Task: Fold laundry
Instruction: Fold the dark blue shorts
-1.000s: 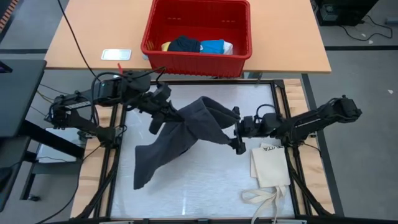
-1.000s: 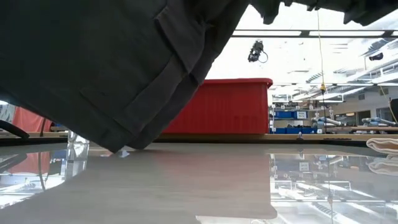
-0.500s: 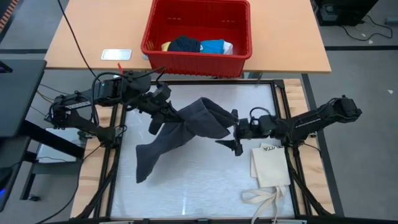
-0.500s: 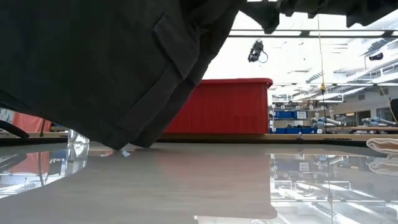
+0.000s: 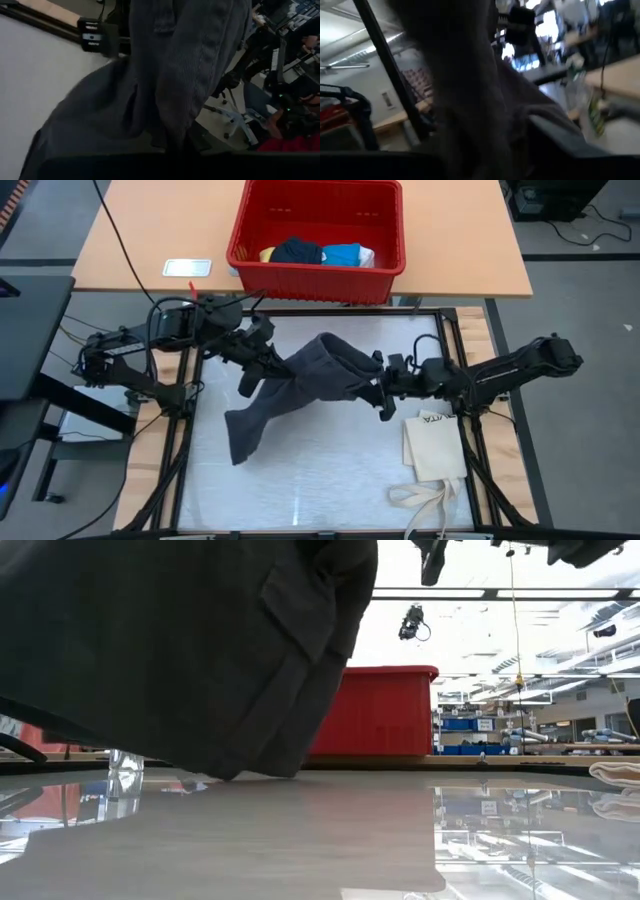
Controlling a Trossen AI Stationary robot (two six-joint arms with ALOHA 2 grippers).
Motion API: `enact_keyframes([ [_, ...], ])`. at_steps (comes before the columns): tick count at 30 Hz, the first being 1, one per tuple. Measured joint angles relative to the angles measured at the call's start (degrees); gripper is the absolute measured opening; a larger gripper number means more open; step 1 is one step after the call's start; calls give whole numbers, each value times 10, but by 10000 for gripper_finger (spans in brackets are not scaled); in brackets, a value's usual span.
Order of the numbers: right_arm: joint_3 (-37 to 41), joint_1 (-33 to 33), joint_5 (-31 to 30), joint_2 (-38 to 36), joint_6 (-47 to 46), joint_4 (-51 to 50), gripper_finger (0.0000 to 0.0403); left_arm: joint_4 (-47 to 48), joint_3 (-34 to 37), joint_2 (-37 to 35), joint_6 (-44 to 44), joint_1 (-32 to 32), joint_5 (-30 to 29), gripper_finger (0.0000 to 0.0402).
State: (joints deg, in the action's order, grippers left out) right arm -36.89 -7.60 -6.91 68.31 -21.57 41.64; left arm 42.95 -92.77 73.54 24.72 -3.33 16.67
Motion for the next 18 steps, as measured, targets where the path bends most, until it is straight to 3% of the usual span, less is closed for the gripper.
enact_keyframes([
  [2, -23, -1, 10, -9, -21, -72, 62, 39, 0, -3, 2, 9, -42, 14],
  [3, -37, -5, 11, -15, -17, -113, 37, 62, 0, -3, 2, 14, -60, 14],
  [7, -119, -34, -6, -30, -27, -306, 37, 125, 0, 2, 22, 46, -102, 14],
  [11, -231, -69, 24, -28, -59, -476, 36, 92, 0, 8, 73, 98, -102, 14],
  [18, -387, -119, 52, -18, -169, -593, 35, -51, 0, 8, 154, 170, -108, 14],
])
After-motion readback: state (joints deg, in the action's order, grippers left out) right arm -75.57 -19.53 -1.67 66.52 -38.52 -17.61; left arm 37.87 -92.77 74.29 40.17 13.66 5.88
